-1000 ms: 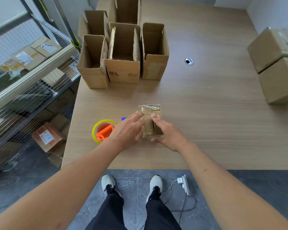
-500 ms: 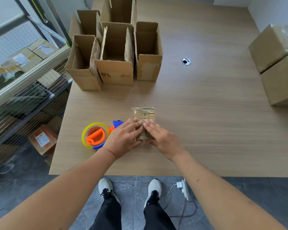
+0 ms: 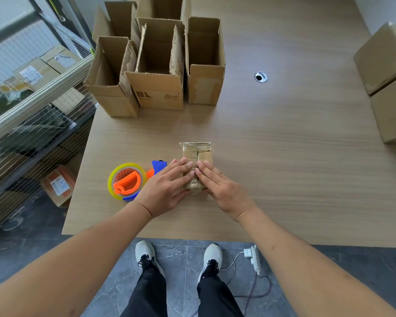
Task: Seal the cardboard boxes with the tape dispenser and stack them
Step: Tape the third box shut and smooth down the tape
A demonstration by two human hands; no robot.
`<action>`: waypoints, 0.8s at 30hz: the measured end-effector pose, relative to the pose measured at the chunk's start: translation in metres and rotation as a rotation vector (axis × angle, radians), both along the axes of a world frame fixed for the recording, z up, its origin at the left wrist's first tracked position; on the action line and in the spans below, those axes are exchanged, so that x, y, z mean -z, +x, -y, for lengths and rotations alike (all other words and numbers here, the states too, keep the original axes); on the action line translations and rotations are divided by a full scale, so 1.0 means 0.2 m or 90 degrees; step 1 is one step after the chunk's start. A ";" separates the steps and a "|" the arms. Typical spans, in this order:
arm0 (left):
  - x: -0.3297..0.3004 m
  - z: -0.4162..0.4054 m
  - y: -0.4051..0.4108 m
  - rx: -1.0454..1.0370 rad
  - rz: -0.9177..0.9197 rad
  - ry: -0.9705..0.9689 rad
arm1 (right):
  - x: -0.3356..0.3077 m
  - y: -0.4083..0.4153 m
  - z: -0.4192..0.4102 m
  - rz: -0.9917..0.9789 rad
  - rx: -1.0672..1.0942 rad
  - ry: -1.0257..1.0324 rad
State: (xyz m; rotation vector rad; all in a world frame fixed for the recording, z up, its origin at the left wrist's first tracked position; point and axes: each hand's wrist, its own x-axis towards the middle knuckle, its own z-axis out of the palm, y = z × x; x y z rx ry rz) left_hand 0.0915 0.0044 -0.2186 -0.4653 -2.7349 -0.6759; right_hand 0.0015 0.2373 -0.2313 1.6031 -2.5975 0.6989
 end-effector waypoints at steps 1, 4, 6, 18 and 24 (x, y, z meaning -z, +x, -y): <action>0.00 -0.01 0.00 -0.007 0.008 0.005 | 0.00 0.01 0.00 0.004 0.009 0.000; -0.03 -0.04 -0.01 -0.032 0.018 0.004 | -0.02 0.02 0.01 0.027 0.014 0.004; -0.05 -0.06 -0.02 -0.042 0.029 -0.014 | -0.05 0.01 0.01 0.059 0.003 0.010; -0.02 -0.12 -0.01 -0.071 -0.019 -0.104 | -0.08 0.01 0.00 0.105 0.010 0.024; -0.07 -0.07 -0.04 -0.001 0.014 -0.110 | -0.16 0.03 -0.01 0.082 0.024 0.081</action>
